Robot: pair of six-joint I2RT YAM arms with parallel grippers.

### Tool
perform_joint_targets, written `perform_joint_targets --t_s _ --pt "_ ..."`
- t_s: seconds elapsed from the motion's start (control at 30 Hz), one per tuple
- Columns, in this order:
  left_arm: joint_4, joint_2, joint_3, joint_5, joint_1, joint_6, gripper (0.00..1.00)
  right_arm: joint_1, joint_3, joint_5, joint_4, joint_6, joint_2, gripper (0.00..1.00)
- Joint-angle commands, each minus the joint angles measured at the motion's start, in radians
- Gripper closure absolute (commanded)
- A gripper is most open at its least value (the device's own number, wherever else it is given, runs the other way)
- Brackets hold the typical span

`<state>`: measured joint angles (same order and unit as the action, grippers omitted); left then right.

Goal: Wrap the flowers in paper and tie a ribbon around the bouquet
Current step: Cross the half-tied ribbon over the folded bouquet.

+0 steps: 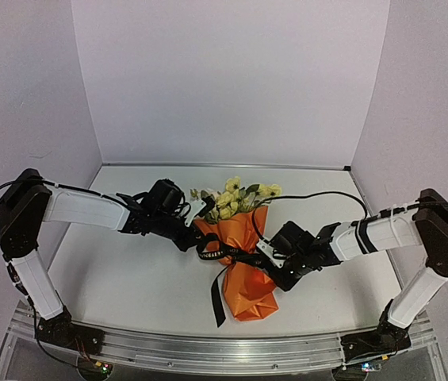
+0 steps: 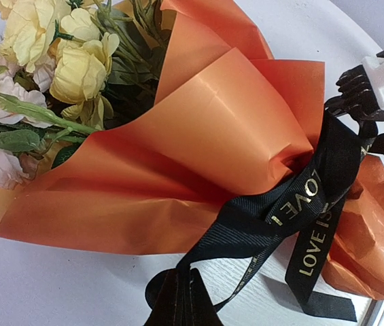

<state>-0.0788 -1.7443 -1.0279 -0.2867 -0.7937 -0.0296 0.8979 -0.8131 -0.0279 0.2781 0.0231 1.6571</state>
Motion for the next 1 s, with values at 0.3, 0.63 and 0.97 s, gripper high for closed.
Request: perform_joint_targets --t_s 0.3,0.63,0.97 --pt "-0.01 -0.023 -0.047 0.014 0.006 -0.021 1.0 0.01 -0.04 -0.213 0.069 -0.086 -0.069 1.0" --pt "-0.015 -0.008 -0.018 0.041 0.03 -0.02 1.0 -0.012 -0.048 -0.258 0.304 0.03 -0.147 1.0" --pt "-0.006 0.001 -0.011 0.034 0.036 -0.024 1.0 -0.021 -0.043 -0.276 0.417 0.059 -0.201 1.0"
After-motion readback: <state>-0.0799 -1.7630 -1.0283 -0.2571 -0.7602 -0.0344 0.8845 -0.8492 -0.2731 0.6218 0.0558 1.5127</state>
